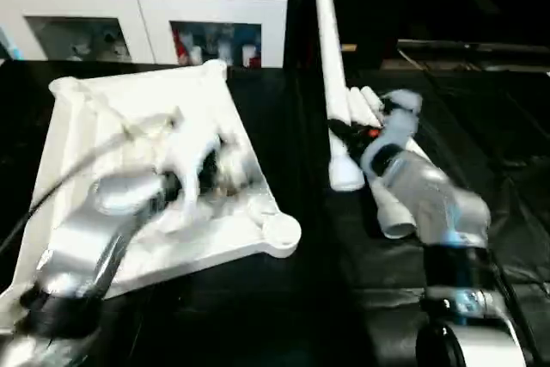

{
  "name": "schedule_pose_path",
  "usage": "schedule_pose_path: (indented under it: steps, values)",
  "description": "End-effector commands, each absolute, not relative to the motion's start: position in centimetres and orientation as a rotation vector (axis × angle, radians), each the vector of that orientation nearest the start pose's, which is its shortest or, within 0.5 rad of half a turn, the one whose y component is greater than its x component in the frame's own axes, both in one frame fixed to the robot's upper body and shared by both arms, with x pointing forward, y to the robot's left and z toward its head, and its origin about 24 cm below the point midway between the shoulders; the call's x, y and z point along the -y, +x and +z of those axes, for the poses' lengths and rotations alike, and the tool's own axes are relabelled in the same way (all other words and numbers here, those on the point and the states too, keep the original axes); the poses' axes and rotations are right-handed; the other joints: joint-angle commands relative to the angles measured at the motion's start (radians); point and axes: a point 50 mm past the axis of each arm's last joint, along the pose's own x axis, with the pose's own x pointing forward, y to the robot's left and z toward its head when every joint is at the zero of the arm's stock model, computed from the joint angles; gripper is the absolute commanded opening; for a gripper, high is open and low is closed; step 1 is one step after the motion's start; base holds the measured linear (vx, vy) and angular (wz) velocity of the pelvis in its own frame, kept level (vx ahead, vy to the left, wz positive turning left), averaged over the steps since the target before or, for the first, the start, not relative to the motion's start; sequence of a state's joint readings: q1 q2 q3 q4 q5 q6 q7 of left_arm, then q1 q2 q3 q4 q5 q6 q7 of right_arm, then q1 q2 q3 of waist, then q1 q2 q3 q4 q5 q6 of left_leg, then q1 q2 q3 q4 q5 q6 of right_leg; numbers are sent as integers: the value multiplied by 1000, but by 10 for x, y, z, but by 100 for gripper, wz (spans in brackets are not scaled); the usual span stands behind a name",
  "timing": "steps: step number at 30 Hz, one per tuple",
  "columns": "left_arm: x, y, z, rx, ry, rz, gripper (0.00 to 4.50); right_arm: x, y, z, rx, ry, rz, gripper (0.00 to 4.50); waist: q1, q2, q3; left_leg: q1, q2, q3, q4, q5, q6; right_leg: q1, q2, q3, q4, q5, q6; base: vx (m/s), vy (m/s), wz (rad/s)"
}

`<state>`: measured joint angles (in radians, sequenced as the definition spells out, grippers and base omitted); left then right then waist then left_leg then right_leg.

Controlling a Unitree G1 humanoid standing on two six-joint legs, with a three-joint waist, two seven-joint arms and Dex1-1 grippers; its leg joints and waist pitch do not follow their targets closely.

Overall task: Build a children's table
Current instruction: Pick table leg

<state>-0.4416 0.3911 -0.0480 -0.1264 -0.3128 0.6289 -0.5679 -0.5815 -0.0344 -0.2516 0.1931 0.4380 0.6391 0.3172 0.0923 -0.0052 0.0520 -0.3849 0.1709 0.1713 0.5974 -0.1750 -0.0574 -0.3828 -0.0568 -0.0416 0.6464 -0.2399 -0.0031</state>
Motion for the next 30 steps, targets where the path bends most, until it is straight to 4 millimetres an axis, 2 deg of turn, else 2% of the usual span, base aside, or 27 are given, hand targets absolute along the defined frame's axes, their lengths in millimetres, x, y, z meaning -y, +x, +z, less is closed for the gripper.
schedule_pose_path:
  steps: [1,2,3,4,6,9,10,11,12,14,15,18,24,26,28,29,30]
  values:
    - [-143,313,148,-109,44,-682,450,130,340,131,-85,534,512,181,5,14,-71,20,45,-17,-63,-97,-28,52,-75,45,-64,129,-200,0,0,0]
    - [-139,318,152,-97,-28,-664,450,129,337,134,-66,571,559,181,7,13,-71,19,46,-19,-64,-97,-26,52,-76,45,-65,125,-203,0,0,0]
    - [-135,324,157,-88,-109,-636,450,127,332,136,-57,615,620,181,9,6,-70,19,45,-16,-61,-93,-13,55,-76,45,-64,131,-216,0,0,0]
    - [-135,324,157,-88,-109,-636,450,127,332,136,-57,615,620,181,14,8,-72,20,48,-18,-60,-87,-8,54,-79,45,-63,134,-220,0,0,0]
    - [-132,330,163,-81,-223,-607,450,126,324,138,-41,659,704,181,16,0,-70,16,45,-17,-59,-70,13,56,-79,45,-66,131,-224,0,0,0]
    - [-127,333,173,-56,-382,-618,450,123,315,140,-31,683,816,181,21,0,-71,15,48,-18,-57,-55,27,55,-81,43,-66,120,-225,0,0,0]
    - [-123,333,178,-45,-448,-636,450,122,311,140,-26,696,859,181,19,-6,-70,13,46,-15,-56,-55,26,57,-80,43,-65,121,-231,0,0,0]
    - [-121,333,180,-39,-478,-647,450,122,309,141,-23,702,880,181,25,-3,-71,15,47,-15,-53,-55,32,56,-82,43,-67,117,-240,0,0,0]
    - [-117,333,185,-32,-526,-671,450,121,307,141,-17,711,910,181,27,-8,-69,15,49,-16,-56,-59,36,52,-81,42,-69,99,-238,0,0,0]
    - [-110,333,189,-26,-574,-699,450,120,304,142,-12,716,950,181,30,-8,-68,15,49,-15,-56,-66,36,53,-83,42,-70,71,-236,0,0,0]
    - [-105,332,193,-22,-611,-723,450,119,301,143,-8,721,978,181,30,-12,-66,15,50,-15,-56,-68,37,52,-82,42,-73,56,-231,0,0,0]
    - [-96,331,201,-16,-692,-767,450,117,298,143,-21,717,1003,181,34,-11,-65,14,51,-17,-57,-67,35,51,-84,43,-76,35,-223,0,0,0]
    - [-85,327,208,-35,-710,-845,450,112,294,141,-36,684,1035,181,44,-12,-65,14,50,-18,-58,-59,23,51,-83,43,-78,27,-189,0,0,0]
    - [-84,327,207,-54,-708,-840,450,110,292,142,-37,653,1049,181,45,-7,-66,14,50,-19,-58,-61,18,50,-83,44,-78,31,-185,0,0,0]
    - [-84,328,207,-58,-710,-834,450,109,292,142,-35,630,1049,181,46,-10,-65,15,51,-19,-59,-64,14,50,-83,44,-78,33,-180,0,0,0]
    - [-83,329,208,-58,-708,-819,422,106,292,142,-29,560,1038,181,48,-9,-65,14,52,-20,-59,-64,11,49,-82,44,-79,34,-174,0,0,0]
    - [-83,329,208,-58,-708,-819,415,106,292,142,-29,558,1037,181,49,-9,-65,15,52,-20,-59,-64,8,49,-82,44,-78,36,-171,0,0,0]
